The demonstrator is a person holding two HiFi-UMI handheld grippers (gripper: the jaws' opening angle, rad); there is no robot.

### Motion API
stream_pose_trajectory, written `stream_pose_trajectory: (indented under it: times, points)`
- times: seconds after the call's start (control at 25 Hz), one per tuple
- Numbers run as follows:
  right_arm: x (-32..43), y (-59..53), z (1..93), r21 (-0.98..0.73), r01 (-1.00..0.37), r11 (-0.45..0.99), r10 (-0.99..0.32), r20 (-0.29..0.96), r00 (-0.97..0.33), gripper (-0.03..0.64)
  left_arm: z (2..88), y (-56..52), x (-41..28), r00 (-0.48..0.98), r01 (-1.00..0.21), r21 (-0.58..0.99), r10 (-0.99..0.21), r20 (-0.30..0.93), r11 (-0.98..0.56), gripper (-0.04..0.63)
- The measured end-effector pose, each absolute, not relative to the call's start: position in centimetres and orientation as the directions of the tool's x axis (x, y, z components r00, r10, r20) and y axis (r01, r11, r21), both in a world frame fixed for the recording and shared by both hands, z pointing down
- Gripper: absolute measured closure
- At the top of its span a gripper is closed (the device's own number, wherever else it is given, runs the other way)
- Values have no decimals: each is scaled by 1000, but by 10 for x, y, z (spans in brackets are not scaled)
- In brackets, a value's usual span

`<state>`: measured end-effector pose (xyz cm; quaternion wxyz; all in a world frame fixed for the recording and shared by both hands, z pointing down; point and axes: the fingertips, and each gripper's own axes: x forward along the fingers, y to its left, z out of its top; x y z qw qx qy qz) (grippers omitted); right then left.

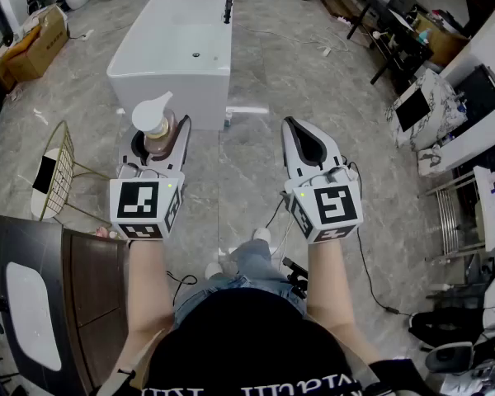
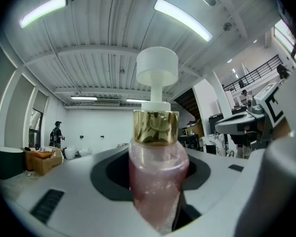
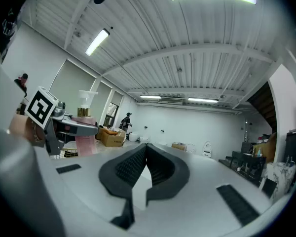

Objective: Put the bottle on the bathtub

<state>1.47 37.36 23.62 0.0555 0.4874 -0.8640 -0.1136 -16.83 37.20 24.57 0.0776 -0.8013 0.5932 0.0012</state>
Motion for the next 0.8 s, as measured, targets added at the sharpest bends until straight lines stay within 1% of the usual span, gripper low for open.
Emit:
stream_pose_trajectory:
  times: [0.24, 0.44, 0.64, 0.8]
  points:
    - [11, 381, 236, 244, -840, 485, -862, -27, -506, 600, 247, 383, -178, 294, -953, -111, -950, -103, -283, 386]
    - [7, 375, 234, 254, -821, 510, -844, -33, -535, 600, 243, 376, -180, 278, -958, -103, -954, -112, -267, 385]
    - [2, 344, 240, 243, -807, 539, -826, -37, -563, 600, 248, 351, -176, 288, -955, -110, -952, -101, -277, 385]
    - [10, 297, 246, 233, -799, 555, -817, -28, -576, 600, 253, 305, -173, 254, -965, -91, -963, -87, -246, 385]
